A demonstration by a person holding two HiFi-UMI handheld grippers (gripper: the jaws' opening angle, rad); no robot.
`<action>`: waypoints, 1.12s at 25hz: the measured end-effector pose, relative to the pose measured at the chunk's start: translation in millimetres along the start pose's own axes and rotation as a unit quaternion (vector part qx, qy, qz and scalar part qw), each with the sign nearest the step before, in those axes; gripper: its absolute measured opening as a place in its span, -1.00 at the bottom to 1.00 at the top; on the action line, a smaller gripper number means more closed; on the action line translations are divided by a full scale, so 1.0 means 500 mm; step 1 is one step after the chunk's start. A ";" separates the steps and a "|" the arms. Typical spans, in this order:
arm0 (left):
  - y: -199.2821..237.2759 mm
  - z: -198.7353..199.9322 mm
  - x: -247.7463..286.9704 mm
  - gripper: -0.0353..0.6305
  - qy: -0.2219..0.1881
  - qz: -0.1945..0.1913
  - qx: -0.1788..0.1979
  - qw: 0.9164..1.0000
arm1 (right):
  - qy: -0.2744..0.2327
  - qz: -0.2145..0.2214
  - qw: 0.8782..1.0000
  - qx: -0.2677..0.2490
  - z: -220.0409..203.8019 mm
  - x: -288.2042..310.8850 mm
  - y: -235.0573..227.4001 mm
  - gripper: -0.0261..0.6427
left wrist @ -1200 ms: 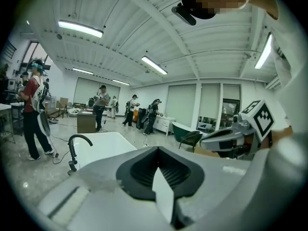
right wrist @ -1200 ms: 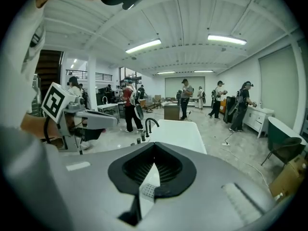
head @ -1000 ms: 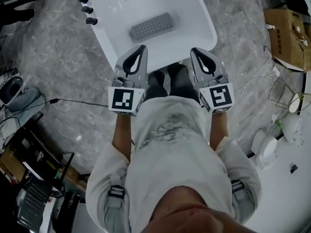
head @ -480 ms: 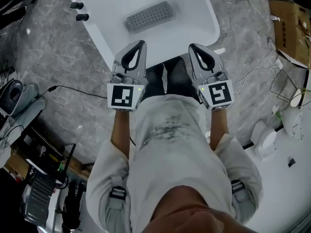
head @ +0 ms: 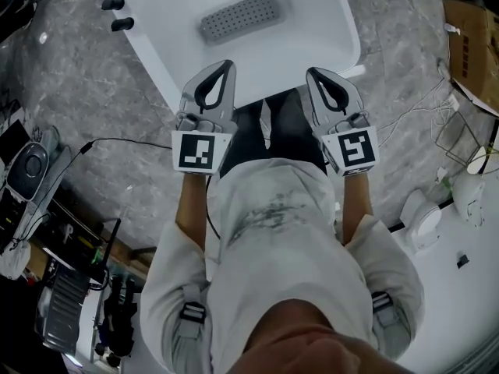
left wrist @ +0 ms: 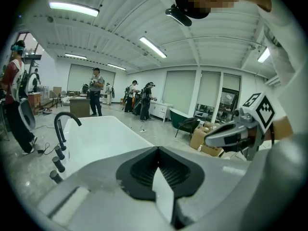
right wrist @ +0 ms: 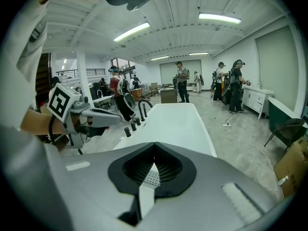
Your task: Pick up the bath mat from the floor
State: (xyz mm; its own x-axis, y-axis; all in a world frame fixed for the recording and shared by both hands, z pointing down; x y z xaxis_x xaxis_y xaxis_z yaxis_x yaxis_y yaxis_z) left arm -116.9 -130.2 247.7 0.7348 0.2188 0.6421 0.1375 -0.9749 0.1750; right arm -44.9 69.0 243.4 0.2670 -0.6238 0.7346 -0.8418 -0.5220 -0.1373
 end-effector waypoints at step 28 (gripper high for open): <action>0.102 -0.110 0.258 -0.88 0.028 -0.016 0.004 0.999 | 0.013 0.011 0.999 -0.031 -0.042 0.286 -0.105 -0.92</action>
State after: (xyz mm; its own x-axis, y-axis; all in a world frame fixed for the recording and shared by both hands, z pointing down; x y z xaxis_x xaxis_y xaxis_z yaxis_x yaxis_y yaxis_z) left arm -51.7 -149.4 380.2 0.6915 0.2523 0.6769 0.1668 -0.9675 0.1903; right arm 27.5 19.3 369.8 0.2363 -0.6197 0.7484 -0.8750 -0.4707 -0.1135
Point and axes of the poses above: the fingertips, and each gripper's own axes: x forward along the fingers, y to its left, z out of its top, the point moved 7 cm from there along -x, backward along the fingers, and after that the axes turned 14 degrees about y, right-handed, at the moved point
